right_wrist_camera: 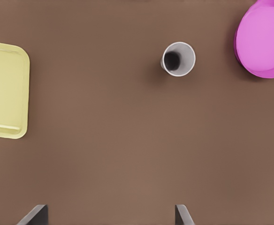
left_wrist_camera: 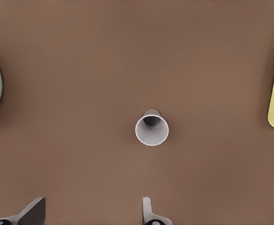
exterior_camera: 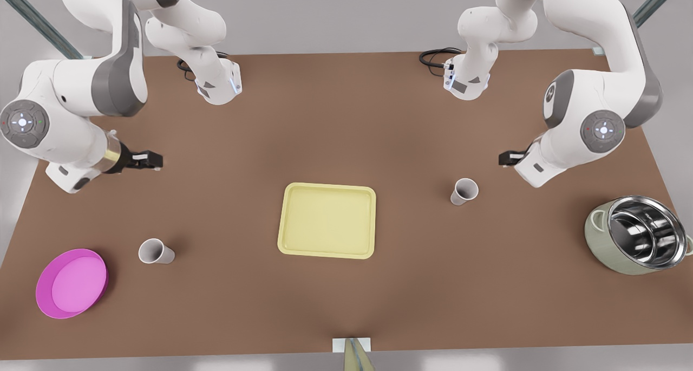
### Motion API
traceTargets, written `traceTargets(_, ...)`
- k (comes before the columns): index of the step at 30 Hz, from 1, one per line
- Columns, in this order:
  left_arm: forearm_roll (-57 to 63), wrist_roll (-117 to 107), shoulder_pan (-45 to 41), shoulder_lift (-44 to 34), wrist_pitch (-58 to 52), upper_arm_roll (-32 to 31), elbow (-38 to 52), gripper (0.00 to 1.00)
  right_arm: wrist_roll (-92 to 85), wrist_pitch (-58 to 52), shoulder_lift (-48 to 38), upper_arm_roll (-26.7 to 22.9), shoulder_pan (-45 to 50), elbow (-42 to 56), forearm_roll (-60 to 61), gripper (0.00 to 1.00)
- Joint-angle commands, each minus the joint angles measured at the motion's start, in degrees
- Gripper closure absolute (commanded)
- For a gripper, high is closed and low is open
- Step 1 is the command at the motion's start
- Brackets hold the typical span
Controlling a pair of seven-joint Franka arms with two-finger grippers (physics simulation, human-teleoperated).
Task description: Use both arms to respectively pick up the white IKEA cups from the middle-left and middle-right positions, then place the white IKEA cups onto the middle-middle tray, ensuring that the cups remain upright and do not tip over
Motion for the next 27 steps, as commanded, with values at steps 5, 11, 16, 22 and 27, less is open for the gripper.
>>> traceTargets(5,-1.13,-2.78,-0.91,1.42,16.7,0.24,-11.64,0.0,-3.69,7.16,5.36,-0.26,-4.62,-0.13,-0.53,0.0)
traceTargets(11,-2.01,-2.69,-0.56,6.17,42.83,0.68,-26.95,0.0,-3.52,21.74,20.39,-0.17,-12.36,0.75,0.17,0.0)
traceTargets(16,-2.01,-2.61,0.23,6.96,42.83,1.47,-31.25,0.0,-3.61,32.83,25.85,0.0,-13.68,-0.22,4.39,0.0)
traceTargets(22,-2.1,-2.69,0.14,9.33,43.53,1.47,-32.75,0.0,-3.61,35.9,29.01,0.0,-14.82,-0.31,5.01,0.0)
traceTargets(27,-5.27,-2.78,0.23,10.04,43.18,1.47,-32.84,0.56,-3.61,37.04,32.44,0.09,-15.79,-0.39,5.01,0.0)
